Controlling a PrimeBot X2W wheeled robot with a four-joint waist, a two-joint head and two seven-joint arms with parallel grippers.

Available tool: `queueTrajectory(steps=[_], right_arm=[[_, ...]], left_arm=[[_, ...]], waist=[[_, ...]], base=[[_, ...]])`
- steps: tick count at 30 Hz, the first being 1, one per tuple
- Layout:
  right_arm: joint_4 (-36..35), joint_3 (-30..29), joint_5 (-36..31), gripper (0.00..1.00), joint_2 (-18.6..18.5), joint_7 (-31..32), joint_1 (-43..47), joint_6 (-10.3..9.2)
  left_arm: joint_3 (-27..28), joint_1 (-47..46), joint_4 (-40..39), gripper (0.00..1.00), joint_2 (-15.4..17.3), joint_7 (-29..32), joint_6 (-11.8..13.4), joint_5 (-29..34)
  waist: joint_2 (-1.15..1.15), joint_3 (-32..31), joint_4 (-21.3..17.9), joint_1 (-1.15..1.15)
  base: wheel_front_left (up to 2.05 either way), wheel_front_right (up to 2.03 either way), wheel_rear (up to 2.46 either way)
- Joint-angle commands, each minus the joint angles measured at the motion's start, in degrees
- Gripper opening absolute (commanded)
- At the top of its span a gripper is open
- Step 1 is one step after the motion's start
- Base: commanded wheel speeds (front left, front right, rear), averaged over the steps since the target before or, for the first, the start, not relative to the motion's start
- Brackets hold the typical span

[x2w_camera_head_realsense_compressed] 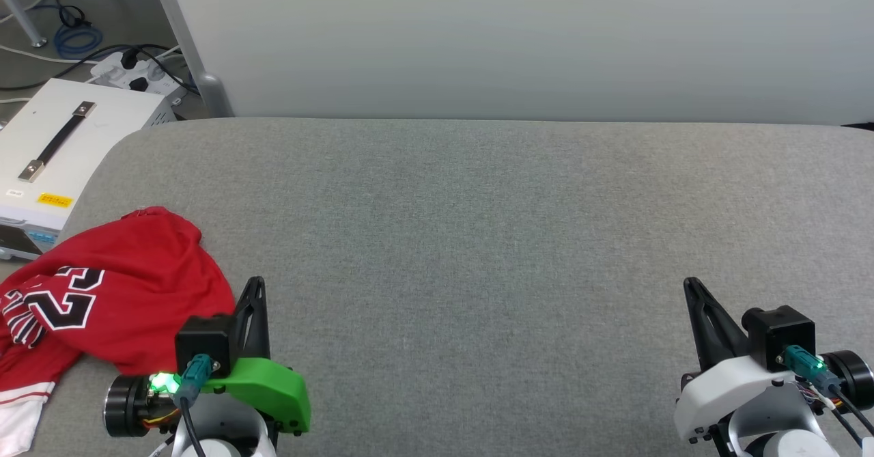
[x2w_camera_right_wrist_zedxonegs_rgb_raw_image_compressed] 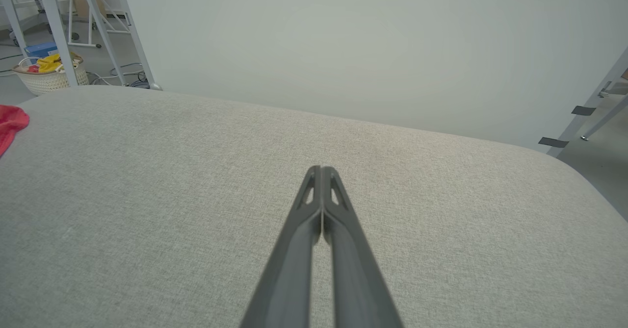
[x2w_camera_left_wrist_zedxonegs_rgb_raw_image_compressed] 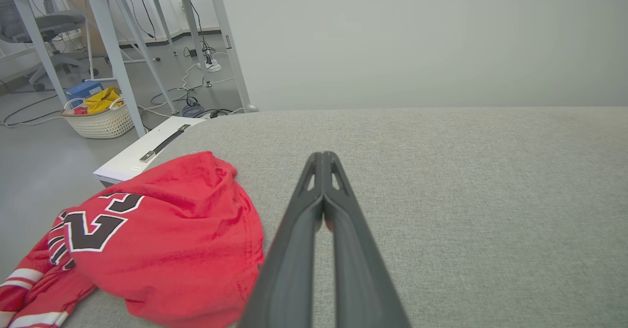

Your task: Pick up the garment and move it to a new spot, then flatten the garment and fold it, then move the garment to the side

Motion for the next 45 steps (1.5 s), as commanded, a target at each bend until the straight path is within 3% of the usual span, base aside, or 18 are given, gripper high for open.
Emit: queueTrajectory(steps=[1, 25, 26, 45], right_arm=[[0.12, 0.06, -0.55, 0.0, -0.06, 0.16, -0.94, -0.05], [0.12, 0.06, -0.55, 0.0, -0.06, 0.16, -0.94, -0.05], [0.0, 0.0, 0.01, 1.0, 0.0, -0.01, 0.0, 0.0], [0.1, -0.44, 1.99, 1.0, -0.01, -1.85, 0.63, -0.01]], left_arm=[[-0.03, -0.46, -0.12, 0.0, -0.32, -0.04, -0.24, 0.54], [-0.03, -0.46, -0.12, 0.0, -0.32, -0.04, -0.24, 0.54], [-0.02, 0.0, 0.0, 1.0, 0.0, -0.01, 0.0, -0.01], [-0.99, -0.19, 1.29, 1.0, -0.03, -1.93, -0.24, -1.97]], waist=[[0.0, 0.0, 0.0, 0.0], [0.0, 0.0, 0.0, 0.0], [0.0, 0.0, 0.0, 0.0], [0.0, -0.31, 0.05, 0.0]], base=[[0.0, 0.0, 0.0], [0.0, 0.0, 0.0], [0.0, 0.0, 0.0], [0.0, 0.0, 0.0]])
